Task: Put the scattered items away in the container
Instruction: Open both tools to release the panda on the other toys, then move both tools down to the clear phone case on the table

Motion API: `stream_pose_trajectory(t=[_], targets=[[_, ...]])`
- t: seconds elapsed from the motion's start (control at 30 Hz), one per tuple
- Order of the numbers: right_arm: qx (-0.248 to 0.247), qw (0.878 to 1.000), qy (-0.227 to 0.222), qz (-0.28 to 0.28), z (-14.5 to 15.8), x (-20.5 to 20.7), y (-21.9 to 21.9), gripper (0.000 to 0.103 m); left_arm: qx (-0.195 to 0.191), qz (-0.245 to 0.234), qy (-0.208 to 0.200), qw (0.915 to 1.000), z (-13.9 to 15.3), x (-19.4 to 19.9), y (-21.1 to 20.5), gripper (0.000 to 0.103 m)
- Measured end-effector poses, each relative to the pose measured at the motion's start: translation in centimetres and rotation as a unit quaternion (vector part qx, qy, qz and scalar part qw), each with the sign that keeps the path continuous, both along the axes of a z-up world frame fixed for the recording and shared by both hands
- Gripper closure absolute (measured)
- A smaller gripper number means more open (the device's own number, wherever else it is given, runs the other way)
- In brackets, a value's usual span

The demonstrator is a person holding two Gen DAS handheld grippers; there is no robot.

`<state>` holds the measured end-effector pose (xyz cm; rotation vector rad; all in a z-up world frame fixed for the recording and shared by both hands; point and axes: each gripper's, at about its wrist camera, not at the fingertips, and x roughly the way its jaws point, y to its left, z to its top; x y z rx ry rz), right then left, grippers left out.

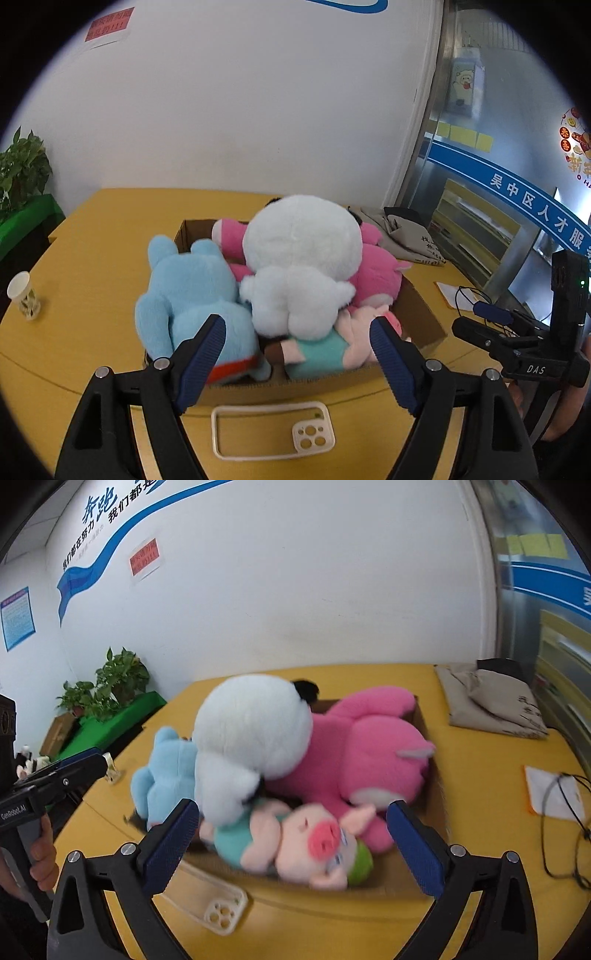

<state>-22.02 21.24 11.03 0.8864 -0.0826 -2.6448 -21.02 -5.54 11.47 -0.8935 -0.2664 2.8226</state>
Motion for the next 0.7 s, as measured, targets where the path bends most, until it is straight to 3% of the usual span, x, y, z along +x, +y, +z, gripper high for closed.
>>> stream_pose_trajectory(t=[0.13,0.27,0.47,0.6,0.7], targets=[[0.022,0.999,-0.008,-0.027,-1.6,3.7,-0.2,0.000,0.056,-0.026,-0.045,0.9971,-2.9,1.9,0.6,0.022],[0.015,0.998,-0.026,-0.051,-2.7,6.6,0.9,0.000,0.039,-0.018,-0.049,0.9979,-3.8,3.7,1.9,0.022],[0.048,0.995,-0.036,-0.079,-2.5,8.1,1.1,0.000,0.036,-0.020,-0.030,0.9987,-3.1,5.5,3.7,0.023],[0.048,0.997,-0.016,-0.060,-2.0,8.9,0.5,0.000,0.054,-0.021,-0.001,0.9983,-2.3,6.4,4.0,0.022],[0.072,0.996,0.001,-0.048,-1.9,9.5,-0.6,0.000,0.037,-0.014,-0.001,0.9992,-2.4,6.4,4.3,0.023]])
